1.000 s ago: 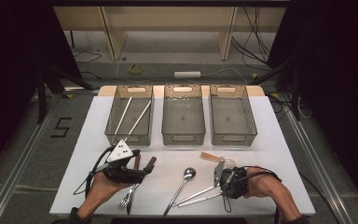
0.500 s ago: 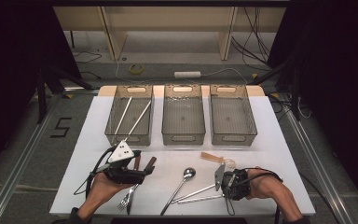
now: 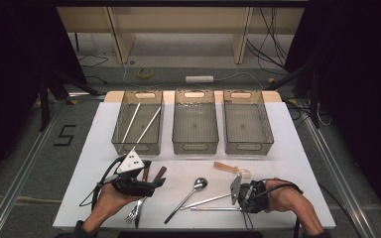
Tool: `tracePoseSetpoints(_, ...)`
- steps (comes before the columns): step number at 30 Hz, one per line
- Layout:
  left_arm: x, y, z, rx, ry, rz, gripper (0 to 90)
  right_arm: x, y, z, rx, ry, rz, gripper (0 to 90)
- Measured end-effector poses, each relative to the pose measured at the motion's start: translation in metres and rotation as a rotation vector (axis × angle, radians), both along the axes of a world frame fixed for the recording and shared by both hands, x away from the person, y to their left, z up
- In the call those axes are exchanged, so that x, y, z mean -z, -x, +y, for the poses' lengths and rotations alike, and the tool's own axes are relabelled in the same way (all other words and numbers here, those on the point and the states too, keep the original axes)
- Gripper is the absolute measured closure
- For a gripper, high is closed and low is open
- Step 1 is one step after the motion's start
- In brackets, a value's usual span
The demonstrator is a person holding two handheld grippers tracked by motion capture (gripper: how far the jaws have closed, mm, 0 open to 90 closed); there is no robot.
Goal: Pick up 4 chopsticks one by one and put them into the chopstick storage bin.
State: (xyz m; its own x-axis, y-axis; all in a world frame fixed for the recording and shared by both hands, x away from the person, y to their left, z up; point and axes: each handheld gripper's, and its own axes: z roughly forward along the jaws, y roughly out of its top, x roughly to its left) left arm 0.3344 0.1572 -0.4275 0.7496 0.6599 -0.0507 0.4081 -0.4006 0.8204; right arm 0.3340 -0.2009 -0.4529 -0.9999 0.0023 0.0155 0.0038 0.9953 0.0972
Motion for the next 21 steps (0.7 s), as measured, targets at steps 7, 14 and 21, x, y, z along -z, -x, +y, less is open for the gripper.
tracePoseSetpoints(7, 0.001, 0.000, -0.002, 0.005, -0.002, 0.005, 23.3, 0.000, 0.001, -0.003, -0.011, -0.018, -0.002, 87.0)
tracePoseSetpoints(14, 0.000, 0.001, -0.006, 0.022, 0.003, 0.012, 23.3, -0.009, 0.000, -0.007, 0.000, -0.051, -0.001, 87.1)
tracePoseSetpoints(21, 0.001, 0.002, -0.015, 0.054, 0.003, 0.035, 23.4, -0.018, 0.000, -0.008, 0.006, -0.093, -0.011, 87.1)
